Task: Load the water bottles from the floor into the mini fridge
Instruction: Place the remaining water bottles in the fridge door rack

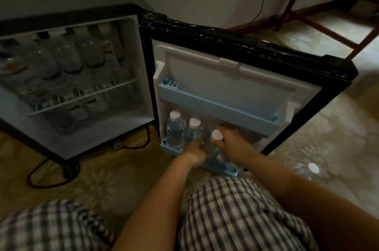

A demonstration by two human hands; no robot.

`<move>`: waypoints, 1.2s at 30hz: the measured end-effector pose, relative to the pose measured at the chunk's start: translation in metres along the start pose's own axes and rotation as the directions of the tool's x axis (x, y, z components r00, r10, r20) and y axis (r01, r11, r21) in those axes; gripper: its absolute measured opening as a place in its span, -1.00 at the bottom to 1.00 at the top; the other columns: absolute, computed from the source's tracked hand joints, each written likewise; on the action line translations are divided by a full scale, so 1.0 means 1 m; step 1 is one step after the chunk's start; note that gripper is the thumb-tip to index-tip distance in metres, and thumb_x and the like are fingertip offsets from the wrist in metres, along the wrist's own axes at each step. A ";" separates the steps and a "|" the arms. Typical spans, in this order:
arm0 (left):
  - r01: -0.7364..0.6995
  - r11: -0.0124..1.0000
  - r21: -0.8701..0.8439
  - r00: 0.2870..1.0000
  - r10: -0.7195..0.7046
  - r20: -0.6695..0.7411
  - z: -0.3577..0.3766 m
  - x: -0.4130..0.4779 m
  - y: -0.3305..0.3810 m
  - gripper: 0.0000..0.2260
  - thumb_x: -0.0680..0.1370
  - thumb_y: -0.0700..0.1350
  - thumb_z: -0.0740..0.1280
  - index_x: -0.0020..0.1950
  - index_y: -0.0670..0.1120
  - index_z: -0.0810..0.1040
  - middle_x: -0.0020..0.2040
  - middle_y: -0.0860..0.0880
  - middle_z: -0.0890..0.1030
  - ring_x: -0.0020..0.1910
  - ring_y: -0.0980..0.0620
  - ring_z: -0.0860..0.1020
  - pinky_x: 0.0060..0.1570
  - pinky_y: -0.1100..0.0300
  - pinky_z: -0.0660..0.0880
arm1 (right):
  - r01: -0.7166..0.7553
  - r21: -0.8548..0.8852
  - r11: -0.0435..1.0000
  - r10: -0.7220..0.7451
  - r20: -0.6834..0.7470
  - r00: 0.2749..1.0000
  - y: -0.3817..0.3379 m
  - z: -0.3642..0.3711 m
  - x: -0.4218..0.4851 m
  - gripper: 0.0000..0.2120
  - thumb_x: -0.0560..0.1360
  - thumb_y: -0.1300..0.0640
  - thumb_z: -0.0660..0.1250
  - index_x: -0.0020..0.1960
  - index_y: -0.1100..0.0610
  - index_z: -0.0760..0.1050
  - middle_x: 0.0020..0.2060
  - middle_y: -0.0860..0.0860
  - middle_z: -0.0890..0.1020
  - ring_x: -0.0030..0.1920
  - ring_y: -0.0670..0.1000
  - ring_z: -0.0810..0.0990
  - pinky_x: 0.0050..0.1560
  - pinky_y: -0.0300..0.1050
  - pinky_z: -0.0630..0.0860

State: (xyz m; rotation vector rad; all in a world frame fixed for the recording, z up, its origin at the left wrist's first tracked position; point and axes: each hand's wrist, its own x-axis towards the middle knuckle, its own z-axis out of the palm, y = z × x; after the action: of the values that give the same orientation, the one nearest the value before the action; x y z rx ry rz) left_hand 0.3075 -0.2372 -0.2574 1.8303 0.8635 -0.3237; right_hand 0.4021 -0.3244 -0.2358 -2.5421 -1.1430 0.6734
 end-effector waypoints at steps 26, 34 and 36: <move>-0.339 0.887 0.315 0.929 0.263 0.260 0.015 -0.120 0.146 -0.66 0.62 0.02 0.13 0.29 -0.13 0.44 0.21 -0.10 0.52 0.18 -0.05 0.52 0.01 0.13 0.42 | 0.079 0.075 0.994 -0.081 0.025 0.996 0.057 -0.141 -0.162 -0.67 0.55 0.06 0.27 0.31 0.06 0.43 -0.02 -0.01 0.61 -0.04 -0.04 0.58 0.01 -0.19 0.49; -0.457 0.654 0.603 0.882 0.246 0.401 0.086 -0.118 0.214 -0.61 0.61 0.03 0.14 0.33 -0.17 0.43 0.29 -0.11 0.48 0.23 -0.08 0.47 0.27 0.03 0.41 | -0.052 0.111 0.992 0.057 -0.035 0.998 0.133 -0.162 -0.198 -0.67 0.55 0.04 0.26 0.29 0.07 0.44 0.01 -0.01 0.63 0.00 -0.05 0.59 -0.10 -0.33 0.44; -0.450 0.603 0.658 0.887 0.220 0.405 0.109 -0.106 0.223 -0.61 0.61 0.03 0.15 0.32 -0.18 0.44 0.26 -0.12 0.49 0.20 -0.10 0.48 0.20 0.03 0.44 | -0.102 0.091 0.991 0.106 -0.033 0.994 0.155 -0.162 -0.201 -0.68 0.55 0.04 0.26 0.28 0.09 0.45 0.02 0.01 0.64 -0.05 -0.06 0.57 -0.17 -0.40 0.39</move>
State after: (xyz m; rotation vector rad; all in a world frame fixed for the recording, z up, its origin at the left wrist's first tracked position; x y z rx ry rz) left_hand 0.4046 -0.4228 -0.0870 2.5688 0.1243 -0.7567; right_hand 0.4666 -0.5867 -0.1029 -2.5418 -0.9519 0.6817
